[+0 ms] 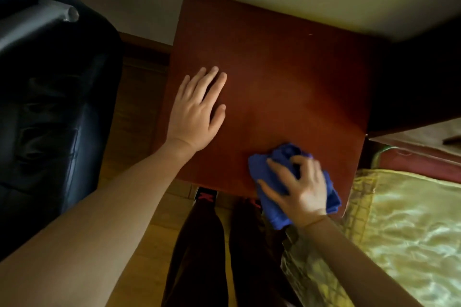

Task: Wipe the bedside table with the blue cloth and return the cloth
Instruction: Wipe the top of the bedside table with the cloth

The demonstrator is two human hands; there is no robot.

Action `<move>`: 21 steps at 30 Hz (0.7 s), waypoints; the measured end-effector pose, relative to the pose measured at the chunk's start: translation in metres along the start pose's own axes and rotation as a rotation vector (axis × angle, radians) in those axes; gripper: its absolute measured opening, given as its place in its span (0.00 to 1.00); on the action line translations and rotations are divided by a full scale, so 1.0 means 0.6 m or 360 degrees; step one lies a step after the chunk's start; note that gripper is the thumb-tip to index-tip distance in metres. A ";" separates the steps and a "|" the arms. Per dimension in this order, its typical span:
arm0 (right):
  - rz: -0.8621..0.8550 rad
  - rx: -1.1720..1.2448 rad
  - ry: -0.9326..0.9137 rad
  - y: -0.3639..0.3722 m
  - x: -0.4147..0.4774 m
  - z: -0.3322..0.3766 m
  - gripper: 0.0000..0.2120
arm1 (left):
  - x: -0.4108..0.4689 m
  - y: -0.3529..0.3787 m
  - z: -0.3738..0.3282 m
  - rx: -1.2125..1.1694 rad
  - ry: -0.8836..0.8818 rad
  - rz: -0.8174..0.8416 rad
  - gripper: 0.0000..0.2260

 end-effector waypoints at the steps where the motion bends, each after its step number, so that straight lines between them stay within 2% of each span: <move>1: -0.0088 -0.0043 0.0136 -0.017 0.009 -0.037 0.19 | 0.000 0.002 0.000 0.0006 -0.0005 0.0007 0.25; 4: -0.0447 -0.0133 0.0890 -0.054 0.076 -0.144 0.20 | 0.001 0.004 0.002 0.0026 -0.0010 0.0026 0.24; 6: -0.0607 -0.0215 0.1212 -0.050 0.147 -0.160 0.21 | 0.001 0.004 0.005 0.0041 -0.0012 0.0035 0.24; 8: -0.0607 -0.0204 0.1213 -0.022 0.228 -0.139 0.21 | 0.001 0.003 0.005 0.0051 0.0009 0.0025 0.24; 10: -0.0540 -0.0167 0.0978 -0.002 0.273 -0.090 0.20 | 0.001 0.002 0.004 0.0056 0.0021 0.0019 0.24; 13: -0.0267 -0.0097 0.0482 0.015 0.234 -0.022 0.19 | 0.001 0.000 0.003 0.0035 0.0017 0.0058 0.25; 15: -0.0165 -0.0087 0.0318 0.007 0.183 -0.033 0.19 | 0.003 0.000 0.006 0.0034 -0.0002 0.0070 0.25; 17: -0.0248 -0.0125 0.0490 -0.019 0.167 -0.093 0.19 | 0.002 0.002 0.008 0.0034 -0.0009 0.0063 0.25; 21: -0.0551 -0.0274 0.1222 -0.038 0.234 -0.178 0.23 | 0.004 0.004 0.009 0.0041 -0.0001 0.0025 0.25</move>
Point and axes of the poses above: each hand's wrist, its own x-axis towards the middle knuckle, its own y-axis out of the palm, z = x × y, the point moved 10 cm from there along x, towards the middle knuckle, and after that the axes turned 3 degrees about x, right-handed, at the moved point
